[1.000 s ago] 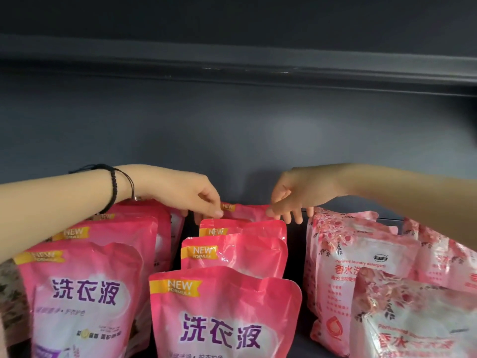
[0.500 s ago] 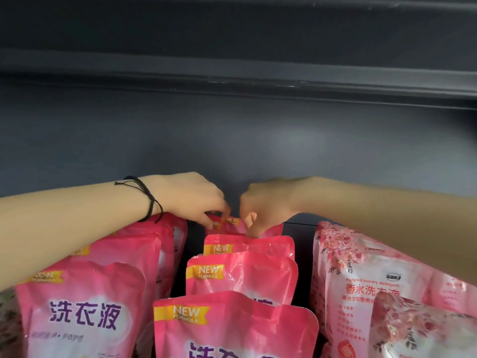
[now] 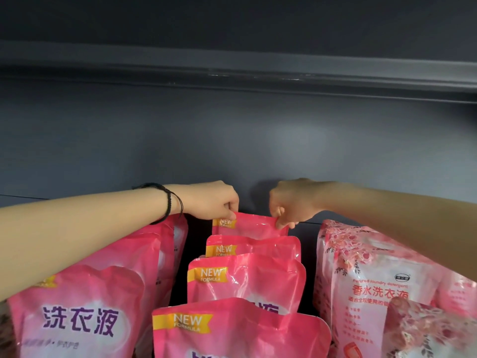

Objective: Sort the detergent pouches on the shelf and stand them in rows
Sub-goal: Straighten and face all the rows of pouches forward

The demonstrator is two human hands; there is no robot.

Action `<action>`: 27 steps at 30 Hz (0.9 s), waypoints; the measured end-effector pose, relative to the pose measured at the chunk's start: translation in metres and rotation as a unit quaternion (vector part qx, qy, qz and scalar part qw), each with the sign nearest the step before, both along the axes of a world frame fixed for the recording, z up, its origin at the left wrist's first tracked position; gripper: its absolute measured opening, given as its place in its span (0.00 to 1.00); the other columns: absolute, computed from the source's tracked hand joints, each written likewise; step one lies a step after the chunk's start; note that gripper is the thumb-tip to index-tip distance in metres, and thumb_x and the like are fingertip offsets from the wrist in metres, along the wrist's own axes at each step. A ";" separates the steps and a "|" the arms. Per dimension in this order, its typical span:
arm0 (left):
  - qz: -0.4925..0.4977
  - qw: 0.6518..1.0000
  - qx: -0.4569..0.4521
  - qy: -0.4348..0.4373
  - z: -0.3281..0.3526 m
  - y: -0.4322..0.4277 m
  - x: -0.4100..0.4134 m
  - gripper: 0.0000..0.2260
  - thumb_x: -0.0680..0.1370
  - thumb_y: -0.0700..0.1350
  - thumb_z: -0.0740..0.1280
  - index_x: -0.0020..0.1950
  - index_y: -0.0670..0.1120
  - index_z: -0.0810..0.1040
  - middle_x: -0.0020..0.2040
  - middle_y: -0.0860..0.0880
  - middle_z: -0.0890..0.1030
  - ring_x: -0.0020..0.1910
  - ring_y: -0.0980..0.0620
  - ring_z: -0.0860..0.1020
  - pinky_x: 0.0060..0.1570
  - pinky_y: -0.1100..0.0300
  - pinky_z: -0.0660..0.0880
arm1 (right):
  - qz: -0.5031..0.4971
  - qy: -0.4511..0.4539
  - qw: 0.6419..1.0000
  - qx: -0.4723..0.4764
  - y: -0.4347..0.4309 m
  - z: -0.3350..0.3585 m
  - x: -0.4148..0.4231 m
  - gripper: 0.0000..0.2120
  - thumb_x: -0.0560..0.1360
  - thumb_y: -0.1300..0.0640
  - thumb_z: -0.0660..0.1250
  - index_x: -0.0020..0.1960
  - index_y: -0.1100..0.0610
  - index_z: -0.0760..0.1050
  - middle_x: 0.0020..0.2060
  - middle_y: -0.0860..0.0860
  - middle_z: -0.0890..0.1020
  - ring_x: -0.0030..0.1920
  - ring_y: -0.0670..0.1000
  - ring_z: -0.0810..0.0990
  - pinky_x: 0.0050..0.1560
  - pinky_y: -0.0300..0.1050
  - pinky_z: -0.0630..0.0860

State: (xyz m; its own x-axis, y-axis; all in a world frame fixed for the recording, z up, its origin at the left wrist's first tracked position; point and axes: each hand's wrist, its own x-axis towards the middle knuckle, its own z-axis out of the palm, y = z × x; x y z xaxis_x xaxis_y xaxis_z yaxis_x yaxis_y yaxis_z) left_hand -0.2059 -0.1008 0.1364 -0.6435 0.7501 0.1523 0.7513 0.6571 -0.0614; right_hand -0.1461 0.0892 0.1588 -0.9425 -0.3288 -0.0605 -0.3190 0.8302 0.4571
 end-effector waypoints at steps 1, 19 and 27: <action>-0.003 1.000 0.007 -0.007 -0.001 0.002 0.000 0.06 0.78 0.47 0.67 0.47 0.45 0.80 0.41 0.52 0.82 0.40 0.54 0.78 0.39 0.62 0.73 | -0.003 0.003 1.000 0.000 0.003 0.000 -0.001 0.12 0.75 0.51 0.68 0.34 0.53 0.77 0.33 0.46 0.84 0.35 0.43 0.79 0.35 0.39 0.72; -0.027 0.996 -0.069 -0.051 0.006 -0.013 0.005 0.09 0.75 0.43 0.70 0.37 0.53 0.76 0.36 0.55 0.83 0.34 0.59 0.79 0.37 0.65 0.73 | -0.039 -0.109 0.988 -0.106 0.003 0.007 0.014 0.08 0.77 0.55 0.67 0.41 0.57 0.79 0.36 0.50 0.84 0.34 0.45 0.82 0.48 0.48 0.81; -0.005 0.992 -0.098 -0.073 0.014 -0.015 0.001 0.03 0.74 0.44 0.70 0.44 0.52 0.81 0.36 0.58 0.81 0.36 0.60 0.78 0.40 0.63 0.74 | -0.076 -0.123 0.974 -0.174 0.003 0.012 0.013 0.15 0.77 0.46 0.65 0.42 0.56 0.80 0.35 0.48 0.83 0.36 0.47 0.83 0.31 0.39 0.75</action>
State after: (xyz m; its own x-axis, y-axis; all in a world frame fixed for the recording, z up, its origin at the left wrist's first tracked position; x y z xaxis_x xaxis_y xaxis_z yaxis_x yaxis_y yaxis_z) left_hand -0.2047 -0.1160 0.1503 -0.6406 0.7624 -0.0917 0.7679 0.6358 -0.0783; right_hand -0.1332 0.0922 0.1711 -0.9530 -0.2274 -0.2004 -0.2443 0.9676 0.0639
